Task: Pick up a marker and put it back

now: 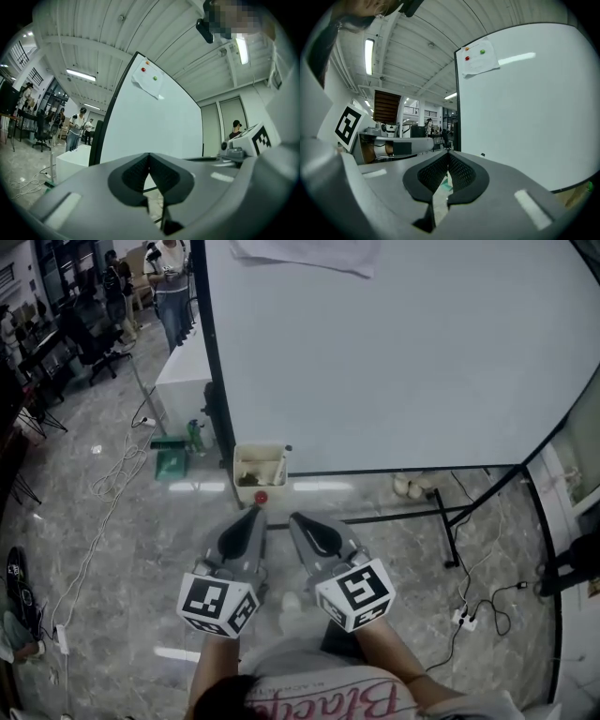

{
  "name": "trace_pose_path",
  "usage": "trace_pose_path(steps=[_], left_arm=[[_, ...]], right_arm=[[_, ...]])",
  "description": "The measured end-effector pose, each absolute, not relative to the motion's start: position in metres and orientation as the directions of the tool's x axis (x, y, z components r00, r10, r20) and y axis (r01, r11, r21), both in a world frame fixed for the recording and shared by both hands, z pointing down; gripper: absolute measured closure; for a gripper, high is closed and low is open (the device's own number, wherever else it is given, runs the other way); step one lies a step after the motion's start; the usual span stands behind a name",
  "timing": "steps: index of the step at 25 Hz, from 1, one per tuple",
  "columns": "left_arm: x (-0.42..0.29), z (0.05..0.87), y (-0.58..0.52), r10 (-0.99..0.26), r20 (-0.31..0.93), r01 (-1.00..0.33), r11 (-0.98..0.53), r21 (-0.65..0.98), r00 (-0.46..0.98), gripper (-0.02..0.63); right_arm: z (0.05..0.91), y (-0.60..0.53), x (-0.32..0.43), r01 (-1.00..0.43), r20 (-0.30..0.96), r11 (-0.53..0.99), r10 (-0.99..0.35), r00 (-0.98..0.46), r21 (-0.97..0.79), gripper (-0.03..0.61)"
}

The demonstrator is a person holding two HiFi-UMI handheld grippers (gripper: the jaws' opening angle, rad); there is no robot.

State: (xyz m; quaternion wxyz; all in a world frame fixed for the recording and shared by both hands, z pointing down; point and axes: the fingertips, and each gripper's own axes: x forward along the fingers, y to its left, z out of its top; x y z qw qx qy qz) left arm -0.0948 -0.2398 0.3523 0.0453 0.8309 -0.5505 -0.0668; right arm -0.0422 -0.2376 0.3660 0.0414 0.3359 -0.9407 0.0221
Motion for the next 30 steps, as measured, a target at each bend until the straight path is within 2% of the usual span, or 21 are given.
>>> trace_pose_path(steps=[7,9,18,21,22,24,30], left_arm=[[-0.107,0.356,-0.301,-0.930,-0.055,-0.917,-0.366,0.159,0.362,0.614],[-0.110,0.356,-0.314,-0.934,-0.054,-0.920,-0.357,0.162,0.353,0.614],[-0.116,0.365,-0.350,-0.936,-0.023,-0.926,-0.350,0.144,0.350,0.614],[-0.119,0.366,-0.355,-0.936,-0.023,-0.925,-0.350,0.146,0.351,0.614],[-0.119,0.366,-0.356,-0.936,-0.023,-0.925,-0.351,0.147,0.352,0.614],[-0.121,0.366,-0.358,-0.935,-0.022,-0.924,-0.353,0.148,0.354,0.614],[-0.123,0.361,-0.356,-0.933,-0.028,-0.922,-0.358,0.148,0.358,0.614]], right_arm=[[0.377,-0.305,-0.052,-0.647,0.121,0.761,-0.639,-0.760,-0.041,0.575],[0.381,-0.320,-0.055,-0.643,0.136,0.764,-0.633,-0.762,-0.049,0.531],[0.424,-0.362,-0.077,-0.620,0.263,0.769,-0.573,-0.777,-0.155,0.434],[0.433,-0.366,-0.080,-0.620,0.279,0.761,-0.564,-0.777,-0.191,0.440],[0.434,-0.367,-0.081,-0.617,0.277,0.761,-0.560,-0.781,-0.202,0.470],[0.435,-0.367,-0.083,-0.606,0.271,0.763,-0.548,-0.792,-0.228,0.488],[0.425,-0.361,-0.081,-0.583,0.252,0.766,-0.529,-0.811,-0.269,0.511]])
